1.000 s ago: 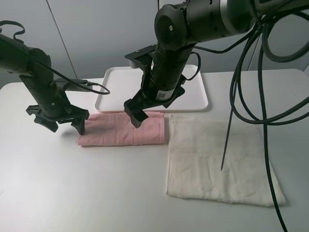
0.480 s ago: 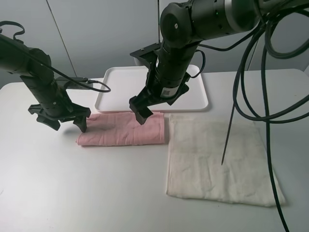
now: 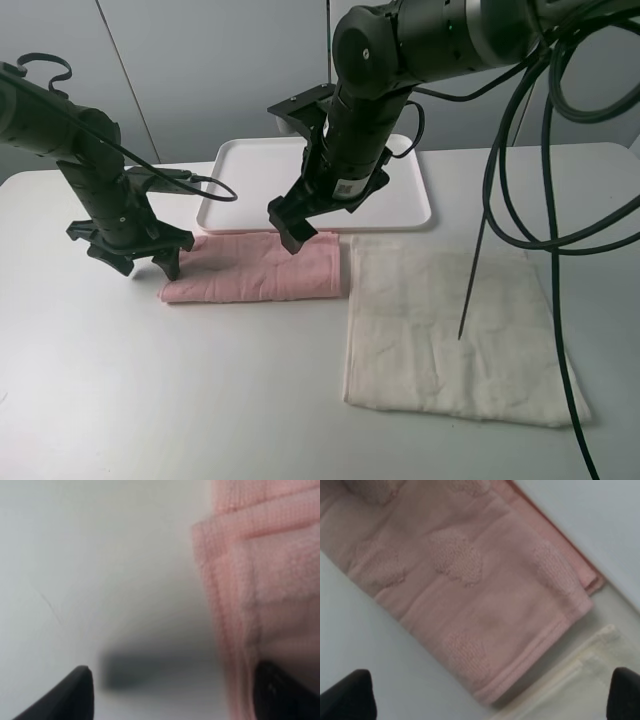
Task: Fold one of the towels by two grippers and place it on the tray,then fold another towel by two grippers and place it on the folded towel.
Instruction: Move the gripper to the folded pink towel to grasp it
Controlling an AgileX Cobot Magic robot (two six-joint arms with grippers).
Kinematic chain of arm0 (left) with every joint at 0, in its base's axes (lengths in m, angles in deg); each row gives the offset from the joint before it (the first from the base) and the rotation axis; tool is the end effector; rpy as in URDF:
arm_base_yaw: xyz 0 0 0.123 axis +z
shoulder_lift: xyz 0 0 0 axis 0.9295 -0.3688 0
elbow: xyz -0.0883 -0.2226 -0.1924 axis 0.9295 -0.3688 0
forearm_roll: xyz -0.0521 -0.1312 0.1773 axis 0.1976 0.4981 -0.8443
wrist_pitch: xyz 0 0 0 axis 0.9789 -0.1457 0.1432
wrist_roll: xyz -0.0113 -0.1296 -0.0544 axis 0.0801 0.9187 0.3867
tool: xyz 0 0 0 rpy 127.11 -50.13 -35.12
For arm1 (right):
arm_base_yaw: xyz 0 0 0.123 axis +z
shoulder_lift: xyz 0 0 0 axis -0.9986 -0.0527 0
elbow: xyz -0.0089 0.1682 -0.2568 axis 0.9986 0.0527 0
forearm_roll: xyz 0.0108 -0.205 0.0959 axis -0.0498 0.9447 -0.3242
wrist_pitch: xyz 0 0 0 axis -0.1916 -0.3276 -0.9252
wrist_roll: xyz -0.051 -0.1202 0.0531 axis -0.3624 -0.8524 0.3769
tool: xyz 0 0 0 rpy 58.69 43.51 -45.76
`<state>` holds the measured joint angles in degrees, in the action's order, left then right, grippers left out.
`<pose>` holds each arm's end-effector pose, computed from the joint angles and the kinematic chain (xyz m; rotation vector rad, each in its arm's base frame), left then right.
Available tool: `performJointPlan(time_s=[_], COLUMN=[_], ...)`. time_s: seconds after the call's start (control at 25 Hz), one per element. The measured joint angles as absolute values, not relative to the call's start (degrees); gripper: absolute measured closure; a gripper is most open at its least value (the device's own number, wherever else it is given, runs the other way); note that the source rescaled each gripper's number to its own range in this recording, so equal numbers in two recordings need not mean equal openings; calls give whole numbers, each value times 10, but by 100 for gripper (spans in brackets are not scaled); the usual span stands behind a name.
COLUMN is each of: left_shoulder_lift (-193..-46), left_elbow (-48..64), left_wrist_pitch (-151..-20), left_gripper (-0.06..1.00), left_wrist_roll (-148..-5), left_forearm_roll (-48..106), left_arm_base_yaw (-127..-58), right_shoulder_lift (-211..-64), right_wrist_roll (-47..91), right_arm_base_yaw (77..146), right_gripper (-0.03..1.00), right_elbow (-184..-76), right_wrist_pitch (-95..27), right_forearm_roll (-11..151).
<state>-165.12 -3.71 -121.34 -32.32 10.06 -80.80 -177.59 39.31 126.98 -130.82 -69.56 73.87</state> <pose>0.3576 -0.0701 0.0834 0.1663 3.0591 0.0747 0.3092 0.2687 0.1683 -1.0613 2.6611 0.2061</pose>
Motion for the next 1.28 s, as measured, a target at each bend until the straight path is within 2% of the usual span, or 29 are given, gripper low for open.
performJointPlan(time_s=[0.36, 0.56, 1.0, 1.28], left_shoulder_lift=[-1653, -1653, -1653, -1653], left_elbow=[-32, -32, -32, -32], left_wrist_pitch=[-1249, -1274, -1283, -1283], left_gripper=[7, 7, 7, 7], left_wrist_roll=[-315, -315, -318, -318], left_forearm_roll=[62, 62, 61, 59], left_arm_base_yaw=[-808, -784, -777, -777], right_shoulder_lift=[-1829, -1861, -1927, -1938], right_wrist_roll=[380, 379, 422, 434], right_arm_base_yaw=[1270, 1270, 1270, 1270], right_gripper=[-3, -3, -3, -3], right_elbow=[-1310, -1317, -1401, -1410], right_wrist_pitch=[-699, -693, -709, -709], right_forearm_roll=[705, 687, 678, 669])
